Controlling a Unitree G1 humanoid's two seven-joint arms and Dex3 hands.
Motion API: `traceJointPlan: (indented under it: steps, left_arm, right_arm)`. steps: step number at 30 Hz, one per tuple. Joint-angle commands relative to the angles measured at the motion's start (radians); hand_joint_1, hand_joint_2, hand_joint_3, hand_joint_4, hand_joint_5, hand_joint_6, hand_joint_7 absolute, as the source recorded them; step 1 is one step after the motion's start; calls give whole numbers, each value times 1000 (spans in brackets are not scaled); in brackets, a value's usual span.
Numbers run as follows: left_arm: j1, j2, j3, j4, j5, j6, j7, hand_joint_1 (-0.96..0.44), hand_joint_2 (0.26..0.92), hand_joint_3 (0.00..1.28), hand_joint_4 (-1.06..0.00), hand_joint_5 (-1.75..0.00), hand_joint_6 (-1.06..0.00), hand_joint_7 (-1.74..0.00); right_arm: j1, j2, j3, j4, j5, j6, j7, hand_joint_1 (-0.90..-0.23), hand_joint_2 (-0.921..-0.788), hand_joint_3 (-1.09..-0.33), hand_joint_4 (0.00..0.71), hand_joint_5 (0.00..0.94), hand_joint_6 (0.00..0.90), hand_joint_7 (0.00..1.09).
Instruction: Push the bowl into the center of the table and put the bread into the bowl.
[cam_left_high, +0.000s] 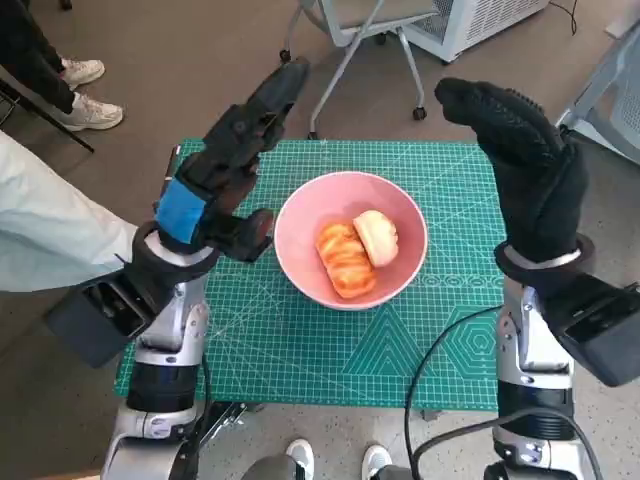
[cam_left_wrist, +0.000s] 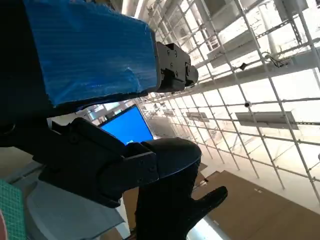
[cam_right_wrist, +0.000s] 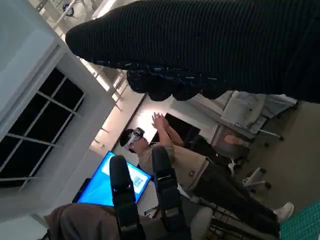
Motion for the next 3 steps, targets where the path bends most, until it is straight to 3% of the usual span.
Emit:
traceJointPlan:
  steps: [1,3]
  left_arm:
    - [-11,4,11,17,-32,-28,-27,-780,921,718,-21,0,-141,0]
    - [-10,1,13,23,-43,-32,-36,-775,921,717,-20,0,-138,0]
  right_arm:
    - [17,2,6,12,-9,3,-6,-704,-921,-787,190,0,47,521]
    - [20,2,7,15,-9,1,-5,-704,-921,-790,186,0,45,521]
